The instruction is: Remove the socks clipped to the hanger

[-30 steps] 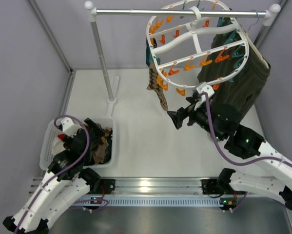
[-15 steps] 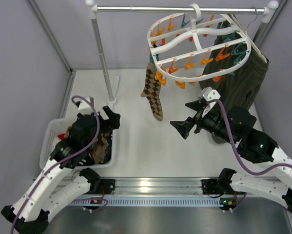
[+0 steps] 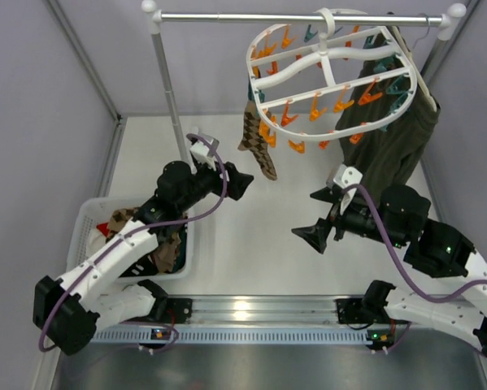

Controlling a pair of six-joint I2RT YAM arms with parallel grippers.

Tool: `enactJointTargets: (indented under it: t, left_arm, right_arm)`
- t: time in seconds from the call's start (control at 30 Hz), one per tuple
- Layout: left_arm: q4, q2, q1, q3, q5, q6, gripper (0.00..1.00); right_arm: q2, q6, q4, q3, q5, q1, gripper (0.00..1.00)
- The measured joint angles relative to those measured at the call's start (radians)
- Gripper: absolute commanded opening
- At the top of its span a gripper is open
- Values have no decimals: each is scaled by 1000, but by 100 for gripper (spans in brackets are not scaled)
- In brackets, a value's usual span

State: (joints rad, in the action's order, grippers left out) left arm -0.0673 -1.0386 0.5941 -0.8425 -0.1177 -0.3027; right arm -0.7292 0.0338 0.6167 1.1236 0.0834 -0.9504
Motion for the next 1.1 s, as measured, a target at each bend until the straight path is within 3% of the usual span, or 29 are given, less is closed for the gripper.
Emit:
enactJointTargets:
  t: [0.23,0.37,0.5,0.73,1.1]
  left_arm:
    - [-166,-206,-8,-7,-97,109,98]
    - [-204,-296,-27,-41,-131,145,98]
    - [-237,-315,-34,-48,-138,164,98]
    - [-283,-315,-52,-55,-190,208,98]
    - [-337,-404,-211,-119,-496,220,98]
  right_arm:
    - [72,73,6,-25,211,0,99]
    - [77,77,2,-26,185,0,100]
    - [77,83,-18,-44,132,0,100]
    - [21,140,10,-44,376,0,99]
    - [138,83,-37,-228,423,0,99]
